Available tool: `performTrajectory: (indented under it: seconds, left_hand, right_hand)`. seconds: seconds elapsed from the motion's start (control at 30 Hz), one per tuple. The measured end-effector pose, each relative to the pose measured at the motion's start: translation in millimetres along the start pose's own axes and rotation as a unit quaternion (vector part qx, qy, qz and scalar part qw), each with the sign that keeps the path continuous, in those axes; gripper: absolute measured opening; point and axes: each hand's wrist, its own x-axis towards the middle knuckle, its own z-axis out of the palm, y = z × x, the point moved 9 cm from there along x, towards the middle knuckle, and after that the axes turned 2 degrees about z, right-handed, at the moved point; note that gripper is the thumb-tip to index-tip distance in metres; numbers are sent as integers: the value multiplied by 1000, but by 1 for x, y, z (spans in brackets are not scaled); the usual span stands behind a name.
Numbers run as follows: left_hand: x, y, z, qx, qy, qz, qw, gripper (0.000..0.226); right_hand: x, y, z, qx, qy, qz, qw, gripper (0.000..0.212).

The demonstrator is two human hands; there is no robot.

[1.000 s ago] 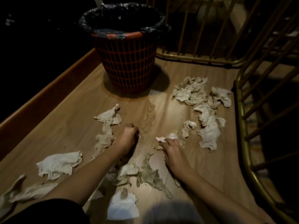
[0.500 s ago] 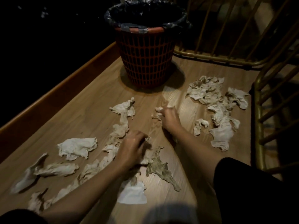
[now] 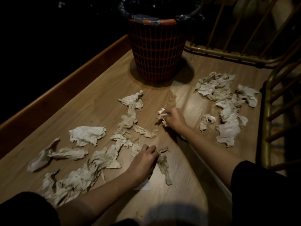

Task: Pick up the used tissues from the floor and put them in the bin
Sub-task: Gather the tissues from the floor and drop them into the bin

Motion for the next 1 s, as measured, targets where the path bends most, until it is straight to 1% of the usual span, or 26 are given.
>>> performTrajectory:
  seconds: [0.07,0.1,0.17,0.23,0.3,0.37,0.47,0.53,0.57,0.6,0.67,0.7,0.73,0.8,0.87,0.9,0.93,1.0]
  left_hand:
    - [-3,-4,-8,-47,22,11,999,21]
    - [-6,-9,-16,-70,41,7,997,20]
    - [-12,-30,-35,-100,92,-32,990,16]
    - [-18,-59,-56,-107,146,-89,979,18]
    - [-20,-89,-76,-79,187,-143,969,21]
    - [-17,-116,-90,-59,209,-183,959,22]
    - [-10,-147,-91,-42,189,-235,953,22]
    - [-8,-153,-85,-42,175,-249,952,20]
    - [-8,-152,-81,-42,173,-249,952,18]
    - [-10,-149,-78,-39,171,-244,954,17]
    - [-15,-143,-69,-26,166,-230,959,16]
    - [-19,-141,-65,-21,165,-223,961,17]
    - [-22,-141,-61,-21,160,-218,962,20]
    - [-28,-139,-54,-22,138,-210,968,29]
    - [-33,-138,-46,-25,108,-196,974,40]
    - [-35,-137,-42,-22,88,-189,978,43]
    - [-38,-137,-37,-8,63,-186,981,45]
    - [-46,-140,-29,34,9,-190,981,44]
  right_hand:
    - [-11,-21,10,-1,-22,-39,999,20]
    - [-18,-28,19,-19,-36,-69,997,18]
    - [-37,-29,41,-89,-54,-139,985,17]
    - [-60,-20,54,-126,-47,-185,974,23]
    - [-73,-12,55,-120,-26,-197,973,29]
    - [-71,-13,53,-93,-20,-176,980,28]
    - [-42,-30,41,-21,-12,-113,993,21]
    - [-12,-43,35,24,-9,-58,998,19]
    - [6,-51,35,39,-4,-44,998,19]
    - [25,-61,35,43,7,-43,998,20]
    - [59,-85,39,14,33,-63,997,23]
    - [72,-95,45,-6,28,-71,997,26]
    - [83,-102,57,-26,6,-74,997,29]
    - [92,-105,92,-95,-94,-91,987,34]
    - [81,-96,125,-165,-209,-111,958,36]
    - [70,-91,133,-173,-244,-114,948,39]
    - [58,-85,137,-169,-261,-117,943,44]
    - [30,-81,134,-163,-258,-146,941,54]
